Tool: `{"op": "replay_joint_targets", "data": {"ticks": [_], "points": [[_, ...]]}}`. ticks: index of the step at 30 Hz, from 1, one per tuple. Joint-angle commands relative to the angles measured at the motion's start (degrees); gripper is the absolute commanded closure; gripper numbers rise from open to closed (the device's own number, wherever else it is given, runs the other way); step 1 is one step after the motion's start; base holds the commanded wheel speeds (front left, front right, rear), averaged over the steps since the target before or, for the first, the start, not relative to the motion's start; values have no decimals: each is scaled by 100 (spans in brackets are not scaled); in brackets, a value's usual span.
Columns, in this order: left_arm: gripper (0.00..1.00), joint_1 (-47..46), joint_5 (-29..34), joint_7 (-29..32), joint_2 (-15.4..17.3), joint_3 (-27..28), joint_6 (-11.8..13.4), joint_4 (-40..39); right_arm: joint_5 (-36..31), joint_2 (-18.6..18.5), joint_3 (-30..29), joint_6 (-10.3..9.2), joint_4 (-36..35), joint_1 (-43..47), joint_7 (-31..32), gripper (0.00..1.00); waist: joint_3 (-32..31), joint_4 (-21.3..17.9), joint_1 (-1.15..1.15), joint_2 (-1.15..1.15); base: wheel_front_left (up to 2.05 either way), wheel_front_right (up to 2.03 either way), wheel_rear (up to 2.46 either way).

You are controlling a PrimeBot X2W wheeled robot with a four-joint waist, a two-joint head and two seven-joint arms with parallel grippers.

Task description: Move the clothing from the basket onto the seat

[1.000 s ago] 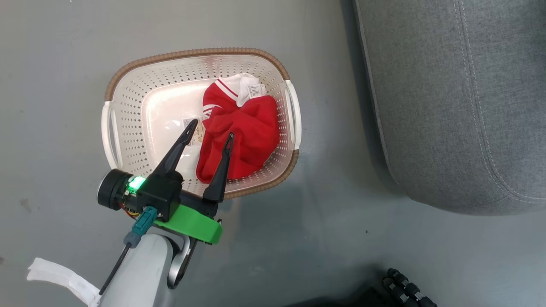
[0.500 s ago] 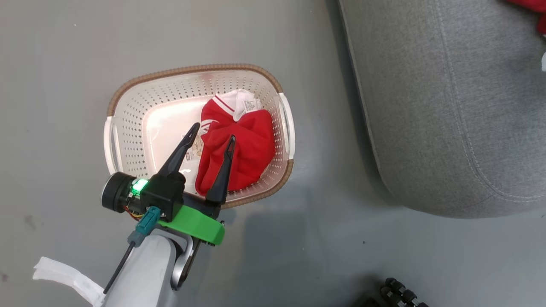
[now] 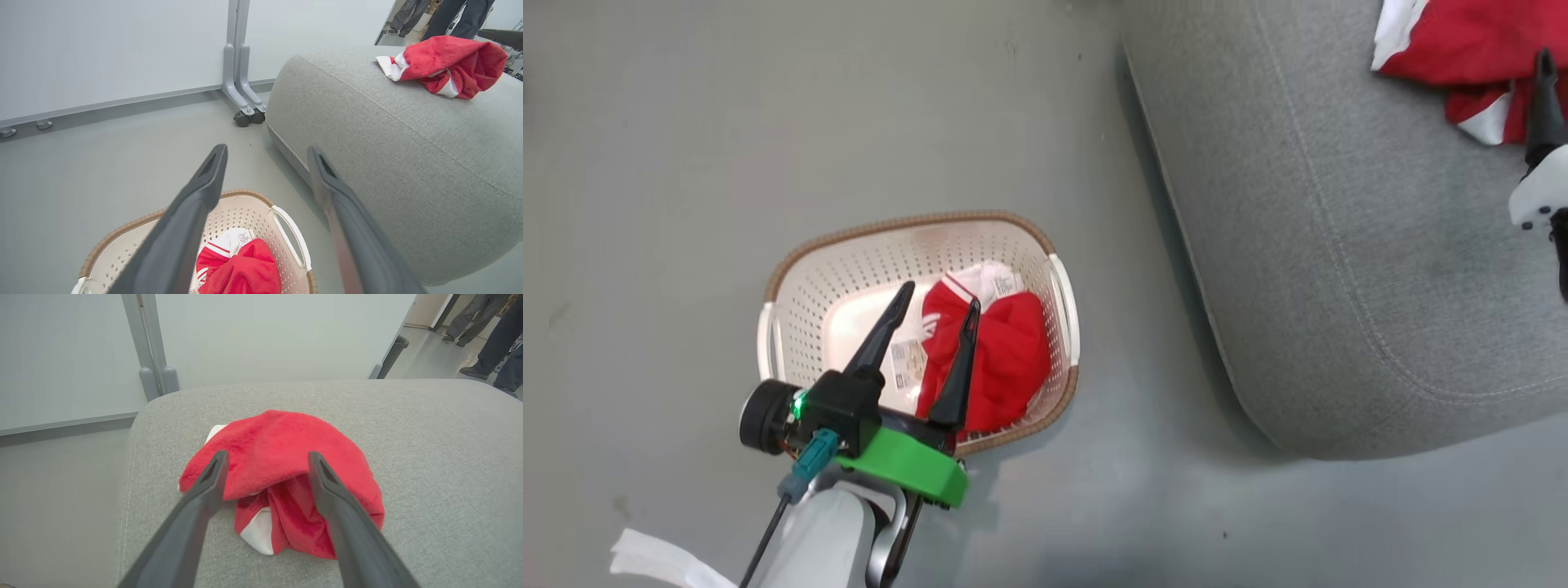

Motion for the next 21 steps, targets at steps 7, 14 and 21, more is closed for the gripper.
{"op": "replay_joint_targets", "data": {"ticks": [7, 14, 21], "points": [[0, 527, -134, 4, -75, 252, -13, -33, 190, -173, 79, -2, -1421, 967, -18, 0, -1250, 68, 0, 0, 0, 0, 0], [0, 865, -310, 4, -78, 418, 5, -137, 141, 0, -147, -2, -3118, 1973, -17, 0, -1777, 242, 0, 0, 0, 0, 0], [0, 1186, -458, 4, -79, 683, 132, -245, -61, 411, -205, -2, -4337, 3040, -17, 0, -2197, 552, 0, 0, 0, 0, 0]]}}
